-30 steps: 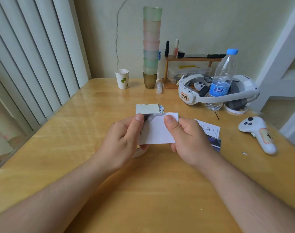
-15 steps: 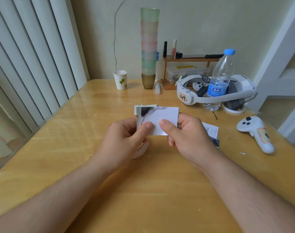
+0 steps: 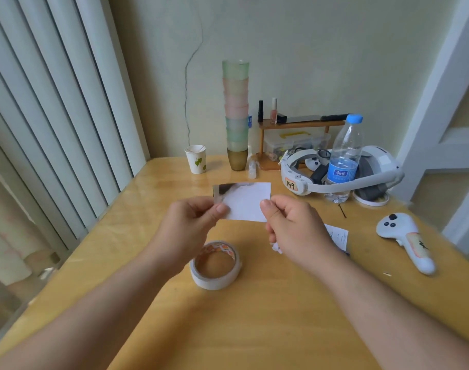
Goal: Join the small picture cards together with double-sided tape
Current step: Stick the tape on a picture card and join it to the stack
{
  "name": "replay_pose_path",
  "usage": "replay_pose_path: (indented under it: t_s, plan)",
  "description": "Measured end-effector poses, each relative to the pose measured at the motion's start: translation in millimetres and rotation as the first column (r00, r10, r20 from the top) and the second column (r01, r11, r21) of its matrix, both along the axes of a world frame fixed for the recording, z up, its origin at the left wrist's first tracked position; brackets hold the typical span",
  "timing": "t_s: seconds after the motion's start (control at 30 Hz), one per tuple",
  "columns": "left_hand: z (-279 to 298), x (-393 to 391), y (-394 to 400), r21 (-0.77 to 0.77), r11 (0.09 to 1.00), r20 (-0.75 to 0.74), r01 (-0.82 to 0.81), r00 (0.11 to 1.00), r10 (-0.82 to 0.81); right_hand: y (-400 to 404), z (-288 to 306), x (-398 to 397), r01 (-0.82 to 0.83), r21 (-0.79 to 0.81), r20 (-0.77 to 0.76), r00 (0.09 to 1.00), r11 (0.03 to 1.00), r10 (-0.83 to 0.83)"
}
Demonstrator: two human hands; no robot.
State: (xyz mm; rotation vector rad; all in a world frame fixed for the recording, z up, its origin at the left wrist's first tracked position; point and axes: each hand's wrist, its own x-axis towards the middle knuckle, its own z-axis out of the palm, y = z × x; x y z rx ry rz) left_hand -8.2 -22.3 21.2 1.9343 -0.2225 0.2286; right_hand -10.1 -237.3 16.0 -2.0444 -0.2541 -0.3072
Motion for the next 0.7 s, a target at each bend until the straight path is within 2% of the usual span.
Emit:
replay_pose_path:
  t_s: [0.07,0.17,0.23,0.33,0.4,0.53,0.7]
  plan:
    - [13.0,15.0,1.1,-0.066,0.998,-0.035,-0.011,0.999,0.009,1.9,15.4,19.5,0.042,-0.099,0.059,0.998,0.994,-0.036]
    - [17.8,43.2,-1.7,-0.091,0.989,-0.054,-0.120,0.992,0.115,5.1,26.7,54.4,0.130,-0.320,0.164,0.983,0.938,-0.080]
    - [14.4,62.9,-4.6,-0.057,0.984,-0.097,-0.171,0.982,0.165,6.4,21.6,79.9,0.141,-0.438,0.130,0.987,0.888,-0.093]
    - [-3.0,93.0,-7.6,0.018,0.982,-0.207,-0.189,0.960,0.189,5.9,1.9,113.8,0.108,-0.570,-0.003,0.991,0.814,-0.134]
    - [-18.2,110.3,-7.4,0.118,0.973,-0.254,-0.200,0.941,0.224,6.6,-12.8,129.8,0.068,-0.616,-0.089,0.984,0.785,-0.155]
    - [-45.2,136.6,-3.0,0.387,0.898,-0.228,-0.210,0.922,0.313,15.4,-33.9,151.4,0.029,-0.616,-0.198,0.961,0.787,-0.190]
    - [-56.1,146.5,-0.8,0.476,0.851,-0.219,-0.225,0.906,0.362,19.4,-42.8,158.2,0.042,-0.668,-0.221,0.942,0.743,-0.252]
